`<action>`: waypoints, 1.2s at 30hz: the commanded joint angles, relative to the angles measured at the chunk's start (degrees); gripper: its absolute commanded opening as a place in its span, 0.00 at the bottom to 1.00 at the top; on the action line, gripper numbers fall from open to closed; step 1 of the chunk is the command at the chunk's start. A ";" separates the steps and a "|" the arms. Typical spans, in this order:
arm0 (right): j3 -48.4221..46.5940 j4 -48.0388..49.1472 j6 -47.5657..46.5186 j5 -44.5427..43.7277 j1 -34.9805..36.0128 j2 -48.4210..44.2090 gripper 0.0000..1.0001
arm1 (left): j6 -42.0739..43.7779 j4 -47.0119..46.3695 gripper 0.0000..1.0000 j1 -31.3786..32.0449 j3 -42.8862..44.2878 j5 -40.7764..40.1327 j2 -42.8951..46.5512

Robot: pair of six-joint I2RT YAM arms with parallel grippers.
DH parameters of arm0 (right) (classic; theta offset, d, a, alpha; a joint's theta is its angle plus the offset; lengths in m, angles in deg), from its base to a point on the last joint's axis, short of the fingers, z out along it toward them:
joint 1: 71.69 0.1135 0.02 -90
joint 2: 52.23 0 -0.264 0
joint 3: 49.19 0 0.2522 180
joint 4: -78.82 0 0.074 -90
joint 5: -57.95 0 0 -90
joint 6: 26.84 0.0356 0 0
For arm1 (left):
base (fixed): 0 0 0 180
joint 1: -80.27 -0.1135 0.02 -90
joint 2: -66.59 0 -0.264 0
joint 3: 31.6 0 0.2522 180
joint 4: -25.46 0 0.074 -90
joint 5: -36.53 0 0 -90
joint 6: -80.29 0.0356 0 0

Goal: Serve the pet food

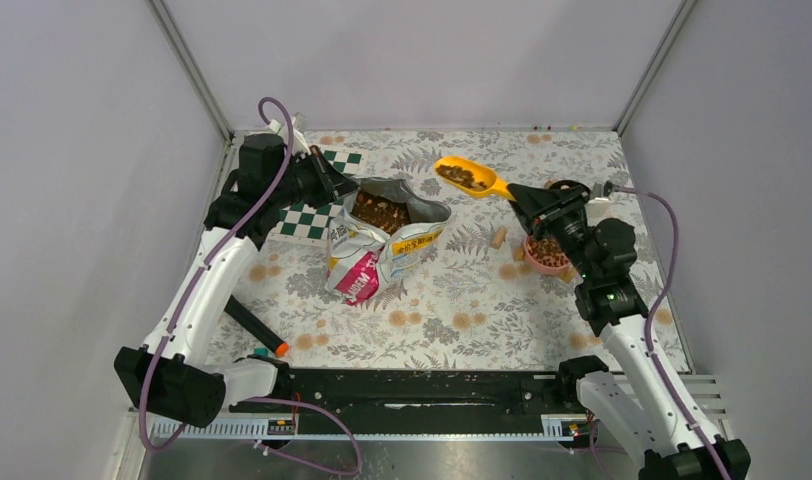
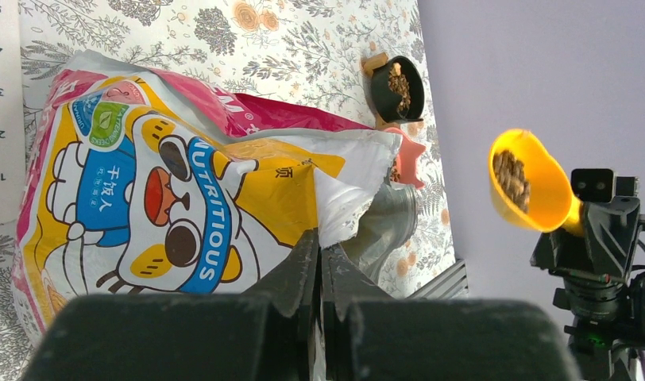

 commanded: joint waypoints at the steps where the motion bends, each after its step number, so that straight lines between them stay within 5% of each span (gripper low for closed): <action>1: -2.45 -3.21 -0.88 1.22 -7.52 -1.74 0.00 | 2.31 -3.30 0.00 -0.02 2.71 2.00 2.97; 18: 6.43 -6.82 -10.28 12.78 -37.82 -2.04 0.00 | 8.31 -0.94 0.00 0.00 -0.63 -1.60 3.87; 36: 6.57 -16.31 -25.79 4.08 -43.35 -0.70 0.00 | 12.12 0.08 0.00 -0.11 -3.29 -2.81 4.67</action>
